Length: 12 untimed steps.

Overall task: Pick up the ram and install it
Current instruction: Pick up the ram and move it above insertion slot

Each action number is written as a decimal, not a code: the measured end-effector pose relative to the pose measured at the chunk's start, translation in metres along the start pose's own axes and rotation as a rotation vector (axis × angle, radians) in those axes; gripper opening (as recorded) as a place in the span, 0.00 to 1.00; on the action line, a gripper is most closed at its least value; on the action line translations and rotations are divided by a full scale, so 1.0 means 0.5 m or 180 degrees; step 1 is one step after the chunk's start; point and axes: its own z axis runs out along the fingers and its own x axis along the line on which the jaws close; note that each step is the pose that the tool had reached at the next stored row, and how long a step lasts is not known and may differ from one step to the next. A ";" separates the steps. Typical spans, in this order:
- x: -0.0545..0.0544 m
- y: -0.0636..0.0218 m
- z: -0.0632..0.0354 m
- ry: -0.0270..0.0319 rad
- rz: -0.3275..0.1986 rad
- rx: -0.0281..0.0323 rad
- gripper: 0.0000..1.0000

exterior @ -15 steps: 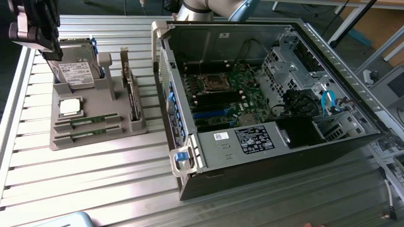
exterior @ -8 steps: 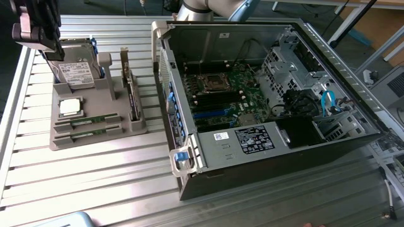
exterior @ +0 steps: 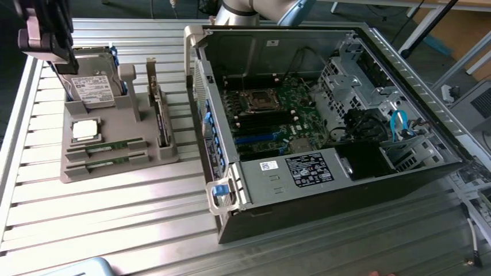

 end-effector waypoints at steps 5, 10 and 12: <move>0.000 0.001 0.000 0.0006 -0.0080 0.0038 0.11; 0.000 0.003 0.000 0.0008 -0.0101 0.0148 0.11; 0.000 0.003 0.000 0.0008 -0.0101 0.0148 0.11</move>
